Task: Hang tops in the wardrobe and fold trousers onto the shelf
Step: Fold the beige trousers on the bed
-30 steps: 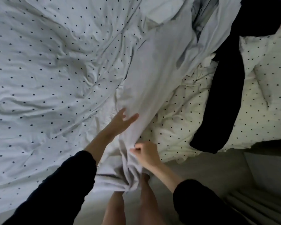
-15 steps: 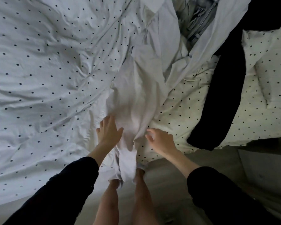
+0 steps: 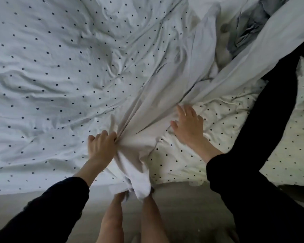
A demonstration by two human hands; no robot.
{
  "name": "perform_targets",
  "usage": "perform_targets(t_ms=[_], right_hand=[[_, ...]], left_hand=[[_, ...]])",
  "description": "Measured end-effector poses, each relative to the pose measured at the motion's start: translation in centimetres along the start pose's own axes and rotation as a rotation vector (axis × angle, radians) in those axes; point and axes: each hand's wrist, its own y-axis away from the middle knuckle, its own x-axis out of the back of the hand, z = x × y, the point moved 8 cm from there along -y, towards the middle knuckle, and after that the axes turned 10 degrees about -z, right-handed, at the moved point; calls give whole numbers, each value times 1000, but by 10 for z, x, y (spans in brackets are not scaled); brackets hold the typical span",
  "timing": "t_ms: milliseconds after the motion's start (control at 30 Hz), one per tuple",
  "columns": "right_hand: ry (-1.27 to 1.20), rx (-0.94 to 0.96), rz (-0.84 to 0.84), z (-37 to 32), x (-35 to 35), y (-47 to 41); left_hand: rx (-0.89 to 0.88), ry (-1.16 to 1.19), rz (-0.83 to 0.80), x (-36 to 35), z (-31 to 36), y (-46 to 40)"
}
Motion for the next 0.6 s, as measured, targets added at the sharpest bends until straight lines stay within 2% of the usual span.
perform_targets(t_ms=[133,267,367,433,467,600], right_hand=[[92,86,87,-36,18,-11],[192,206,265,-67,40,-33],[161,28,14,-51,15,-56],[185,-38,-185,-39,-18,-52],[202,-42,-264,-36,-38,-45],[362,48,-334,-36,-82,-10]], left_hand=[[135,-188,-195,-16,-51,17],[172,-205,-445,-41,-76,14],[117,52,-508,-41,-68,-2],[144,250,-460,-25,-59,-8],[174,298,-379,-14,-57,-14],[157,109,-112,26,-31,-30]])
